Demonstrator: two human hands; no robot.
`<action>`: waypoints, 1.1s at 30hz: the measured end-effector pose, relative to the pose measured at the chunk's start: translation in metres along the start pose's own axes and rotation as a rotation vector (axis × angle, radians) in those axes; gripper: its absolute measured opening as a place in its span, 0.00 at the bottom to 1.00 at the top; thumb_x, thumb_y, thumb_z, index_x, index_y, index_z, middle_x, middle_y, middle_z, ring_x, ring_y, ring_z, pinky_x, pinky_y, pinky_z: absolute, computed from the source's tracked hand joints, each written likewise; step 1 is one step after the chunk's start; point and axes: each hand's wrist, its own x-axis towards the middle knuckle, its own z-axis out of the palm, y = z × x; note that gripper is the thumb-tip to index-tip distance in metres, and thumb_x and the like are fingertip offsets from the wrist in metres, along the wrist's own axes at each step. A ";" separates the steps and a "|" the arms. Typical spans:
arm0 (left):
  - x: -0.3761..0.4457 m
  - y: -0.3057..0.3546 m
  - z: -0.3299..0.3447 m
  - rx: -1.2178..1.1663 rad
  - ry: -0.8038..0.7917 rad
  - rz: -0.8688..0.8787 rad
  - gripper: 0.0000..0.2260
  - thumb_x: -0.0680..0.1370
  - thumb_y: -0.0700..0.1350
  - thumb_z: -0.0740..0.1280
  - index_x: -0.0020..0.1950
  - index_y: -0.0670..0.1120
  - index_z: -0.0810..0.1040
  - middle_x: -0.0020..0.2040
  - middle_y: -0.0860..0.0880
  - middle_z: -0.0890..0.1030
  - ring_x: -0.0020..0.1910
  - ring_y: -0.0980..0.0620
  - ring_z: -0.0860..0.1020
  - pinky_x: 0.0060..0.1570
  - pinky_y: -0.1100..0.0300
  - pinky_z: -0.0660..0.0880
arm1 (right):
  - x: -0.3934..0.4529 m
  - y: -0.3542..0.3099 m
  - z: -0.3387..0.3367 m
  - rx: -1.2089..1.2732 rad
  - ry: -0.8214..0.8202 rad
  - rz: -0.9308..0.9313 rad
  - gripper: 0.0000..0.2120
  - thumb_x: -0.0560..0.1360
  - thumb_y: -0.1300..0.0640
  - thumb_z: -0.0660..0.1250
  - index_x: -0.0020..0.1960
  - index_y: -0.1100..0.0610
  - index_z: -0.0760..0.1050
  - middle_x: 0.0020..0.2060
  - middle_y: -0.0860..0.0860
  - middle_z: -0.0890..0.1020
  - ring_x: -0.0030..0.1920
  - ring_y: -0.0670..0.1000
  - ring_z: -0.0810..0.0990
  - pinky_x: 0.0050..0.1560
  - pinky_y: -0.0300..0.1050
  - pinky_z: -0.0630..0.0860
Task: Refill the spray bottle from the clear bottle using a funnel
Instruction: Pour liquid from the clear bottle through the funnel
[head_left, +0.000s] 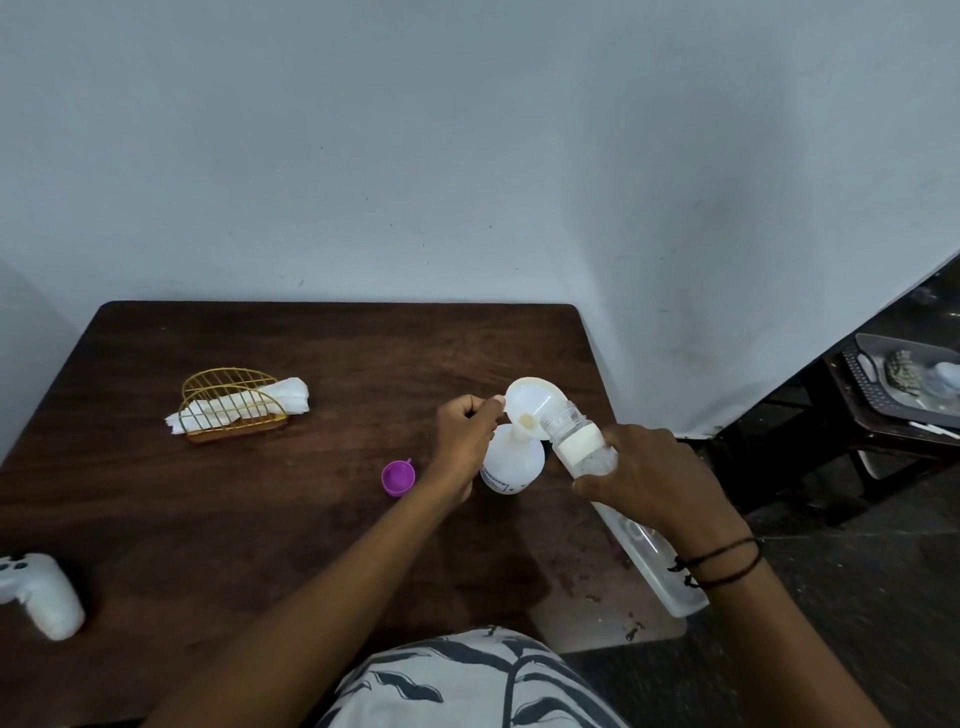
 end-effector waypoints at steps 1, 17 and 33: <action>0.000 0.000 0.000 0.004 0.000 0.001 0.16 0.77 0.49 0.69 0.40 0.36 0.79 0.31 0.49 0.76 0.35 0.52 0.74 0.41 0.53 0.73 | 0.000 0.000 0.000 -0.001 0.005 -0.001 0.23 0.67 0.40 0.73 0.56 0.51 0.76 0.48 0.49 0.82 0.46 0.51 0.80 0.49 0.50 0.80; -0.006 0.004 -0.001 -0.027 -0.008 0.014 0.18 0.78 0.47 0.69 0.42 0.31 0.77 0.33 0.45 0.75 0.36 0.50 0.72 0.41 0.54 0.71 | -0.004 -0.003 -0.005 -0.029 0.043 -0.017 0.20 0.67 0.40 0.72 0.53 0.50 0.76 0.45 0.47 0.81 0.41 0.49 0.76 0.39 0.42 0.69; -0.007 0.006 0.000 -0.002 -0.011 0.017 0.18 0.78 0.47 0.68 0.43 0.31 0.77 0.33 0.46 0.75 0.36 0.51 0.72 0.42 0.54 0.72 | -0.004 -0.005 -0.010 -0.059 0.005 -0.005 0.23 0.67 0.39 0.72 0.56 0.50 0.76 0.49 0.49 0.82 0.47 0.52 0.81 0.46 0.46 0.78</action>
